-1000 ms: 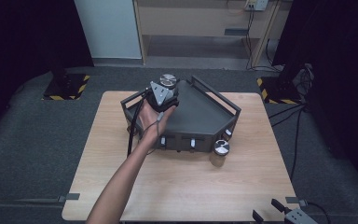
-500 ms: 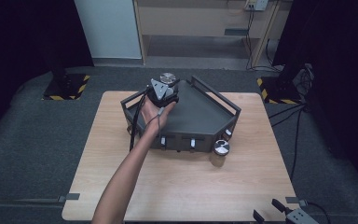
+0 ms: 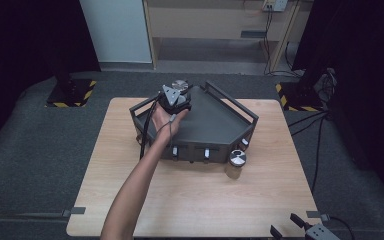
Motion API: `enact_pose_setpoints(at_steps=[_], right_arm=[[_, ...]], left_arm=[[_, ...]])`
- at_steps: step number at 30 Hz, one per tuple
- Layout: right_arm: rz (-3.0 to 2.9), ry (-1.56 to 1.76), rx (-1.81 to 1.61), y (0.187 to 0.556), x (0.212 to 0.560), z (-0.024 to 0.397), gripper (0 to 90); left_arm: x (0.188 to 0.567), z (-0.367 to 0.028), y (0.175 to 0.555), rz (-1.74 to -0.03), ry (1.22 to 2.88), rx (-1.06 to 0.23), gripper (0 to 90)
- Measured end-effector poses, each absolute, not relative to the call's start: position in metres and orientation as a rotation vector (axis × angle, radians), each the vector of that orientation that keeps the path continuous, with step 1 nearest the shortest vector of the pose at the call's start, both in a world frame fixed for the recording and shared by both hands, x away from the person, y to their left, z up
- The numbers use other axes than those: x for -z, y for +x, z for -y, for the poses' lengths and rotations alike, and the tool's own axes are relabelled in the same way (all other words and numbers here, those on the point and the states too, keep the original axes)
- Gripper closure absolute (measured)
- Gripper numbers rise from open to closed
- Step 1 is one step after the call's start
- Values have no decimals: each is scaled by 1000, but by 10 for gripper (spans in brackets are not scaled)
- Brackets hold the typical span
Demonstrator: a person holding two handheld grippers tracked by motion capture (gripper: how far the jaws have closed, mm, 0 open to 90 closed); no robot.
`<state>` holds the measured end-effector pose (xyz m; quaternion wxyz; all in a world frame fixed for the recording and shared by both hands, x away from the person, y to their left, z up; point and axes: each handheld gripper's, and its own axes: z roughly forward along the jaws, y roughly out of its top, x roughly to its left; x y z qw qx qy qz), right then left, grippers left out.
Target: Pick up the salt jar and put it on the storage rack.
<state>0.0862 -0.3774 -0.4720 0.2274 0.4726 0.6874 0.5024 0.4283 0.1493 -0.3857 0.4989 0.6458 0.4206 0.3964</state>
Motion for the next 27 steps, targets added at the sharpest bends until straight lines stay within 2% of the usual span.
enact_pose_setpoints(at_steps=[27], right_arm=[[-1894, 1310, -1402, 86, 473, 377, 106]], left_arm=[[396, -151, 434, -1049, 1559, -914, 299]])
